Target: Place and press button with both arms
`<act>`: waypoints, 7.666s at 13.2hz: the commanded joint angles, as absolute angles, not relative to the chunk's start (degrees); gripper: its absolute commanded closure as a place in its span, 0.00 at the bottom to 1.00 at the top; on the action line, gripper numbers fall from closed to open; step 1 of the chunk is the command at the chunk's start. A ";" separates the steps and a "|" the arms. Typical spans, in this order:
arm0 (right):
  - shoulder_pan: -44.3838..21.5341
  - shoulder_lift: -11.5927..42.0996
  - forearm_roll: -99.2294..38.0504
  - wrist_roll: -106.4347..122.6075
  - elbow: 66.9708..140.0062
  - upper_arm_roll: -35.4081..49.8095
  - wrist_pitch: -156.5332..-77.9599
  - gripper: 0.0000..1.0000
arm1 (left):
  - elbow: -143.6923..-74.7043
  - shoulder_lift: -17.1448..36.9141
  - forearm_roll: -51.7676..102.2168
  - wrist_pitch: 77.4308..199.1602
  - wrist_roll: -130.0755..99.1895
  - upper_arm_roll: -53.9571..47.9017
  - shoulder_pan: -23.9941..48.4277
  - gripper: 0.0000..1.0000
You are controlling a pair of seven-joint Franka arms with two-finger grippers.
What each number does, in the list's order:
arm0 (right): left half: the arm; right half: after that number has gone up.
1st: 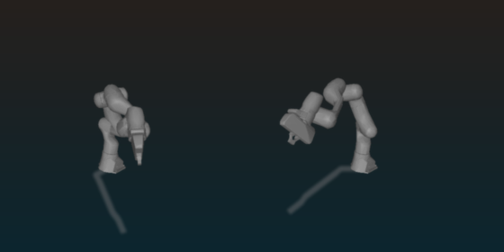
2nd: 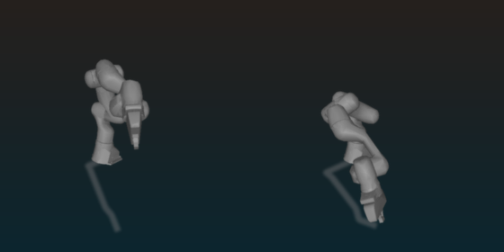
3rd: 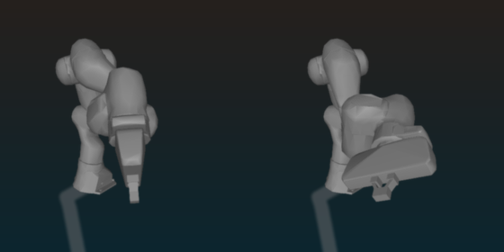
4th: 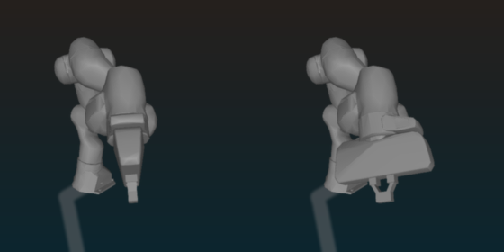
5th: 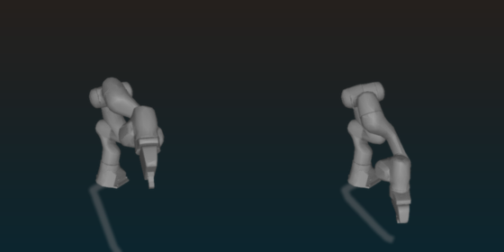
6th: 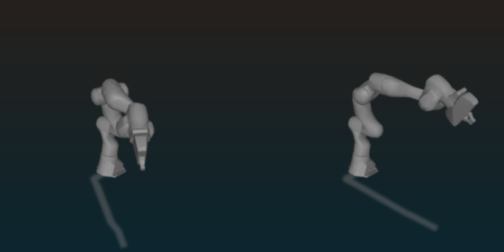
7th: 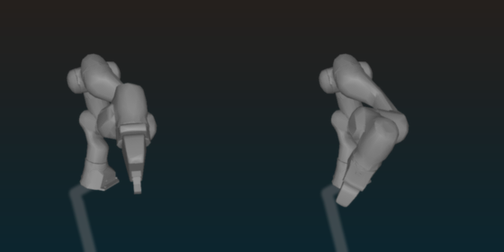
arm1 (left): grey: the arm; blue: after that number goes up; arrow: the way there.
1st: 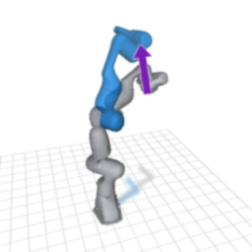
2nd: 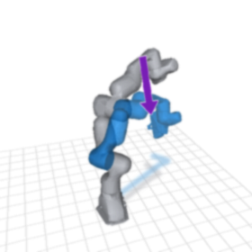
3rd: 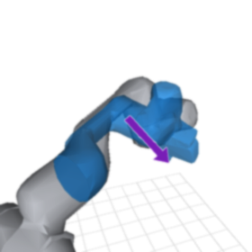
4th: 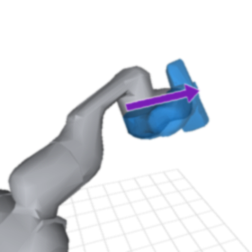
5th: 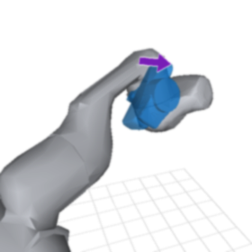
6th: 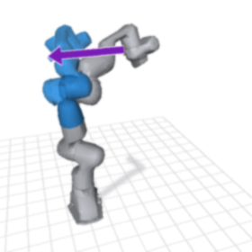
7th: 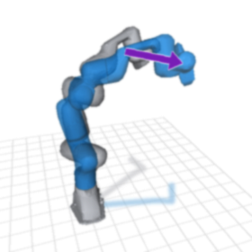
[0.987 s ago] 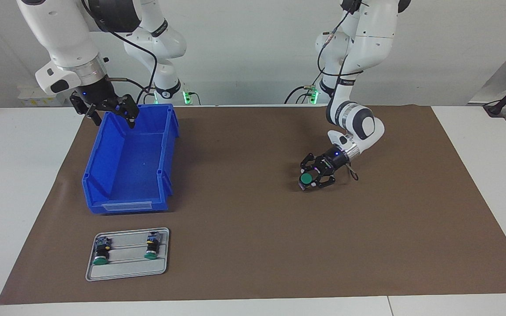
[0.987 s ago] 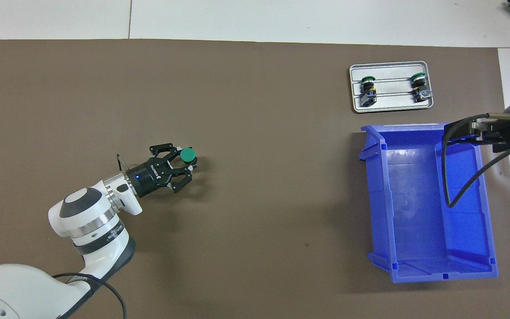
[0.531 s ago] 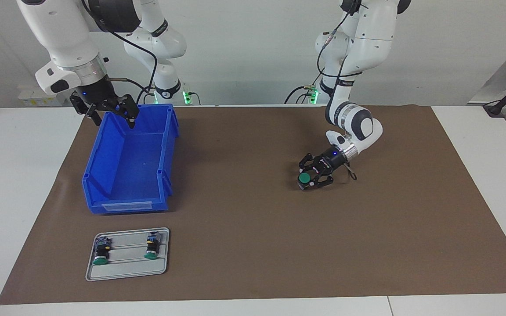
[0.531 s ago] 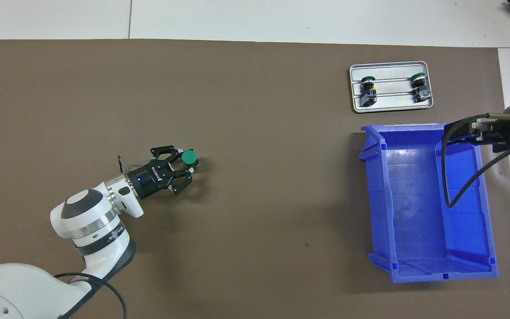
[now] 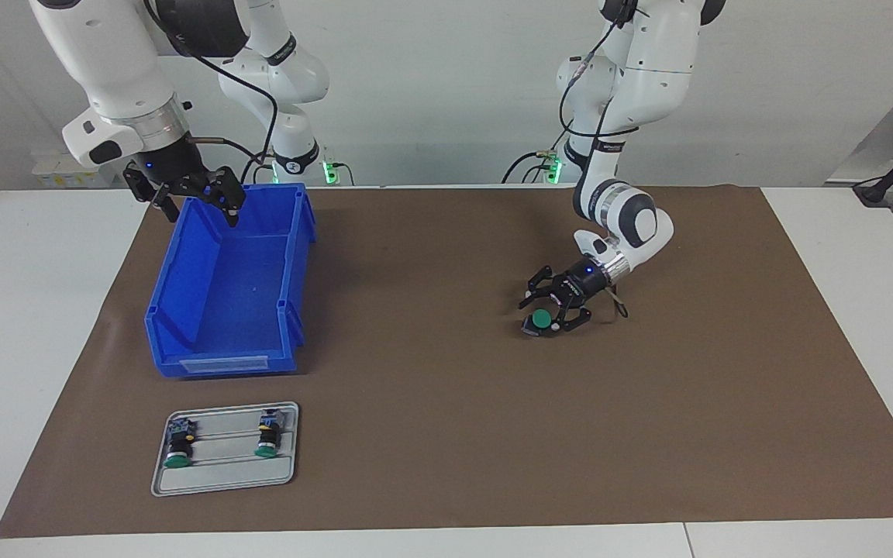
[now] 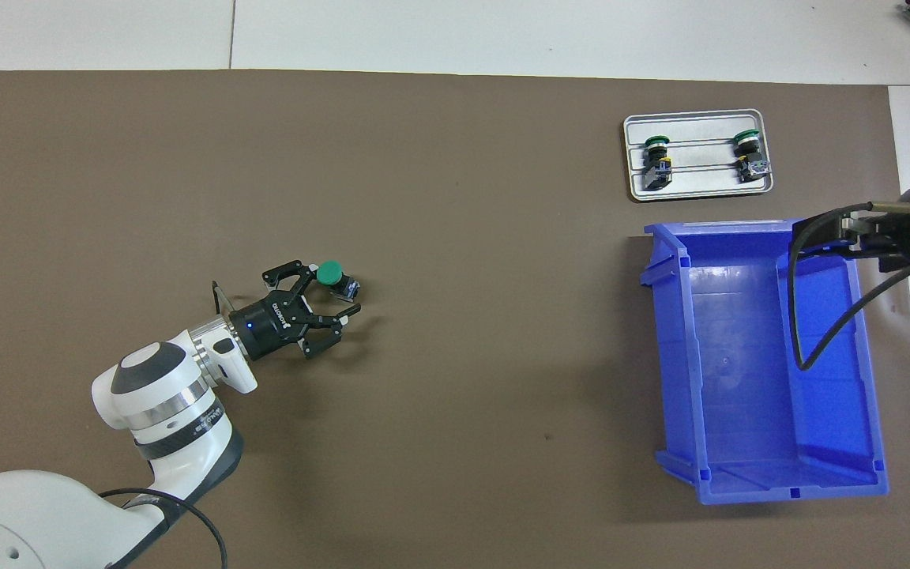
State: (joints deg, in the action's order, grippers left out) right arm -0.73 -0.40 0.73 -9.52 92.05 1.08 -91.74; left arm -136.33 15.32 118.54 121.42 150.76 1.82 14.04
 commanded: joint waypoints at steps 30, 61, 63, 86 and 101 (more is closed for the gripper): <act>-0.35 -0.70 -0.70 -8.26 92.29 1.14 -91.05 0.00 | -112.70 14.85 79.50 135.79 93.51 2.46 4.57 0.00; -0.35 -0.70 -0.70 -8.26 92.29 1.14 -91.14 0.00 | -116.97 6.24 2.72 127.87 -6.59 1.58 29.79 1.00; -0.35 -0.70 -0.70 -8.17 92.29 1.14 -91.05 0.00 | -119.69 6.24 2.72 131.90 -6.68 1.58 30.23 1.00; -0.35 -0.70 -0.70 -8.26 92.29 1.14 -91.05 0.00 | -119.11 8.26 2.72 135.20 -7.12 1.58 29.62 0.88; -0.35 -0.70 -0.70 -8.17 92.29 1.14 -91.06 0.00 | -102.57 3.62 0.54 104.60 6.05 2.55 11.27 0.65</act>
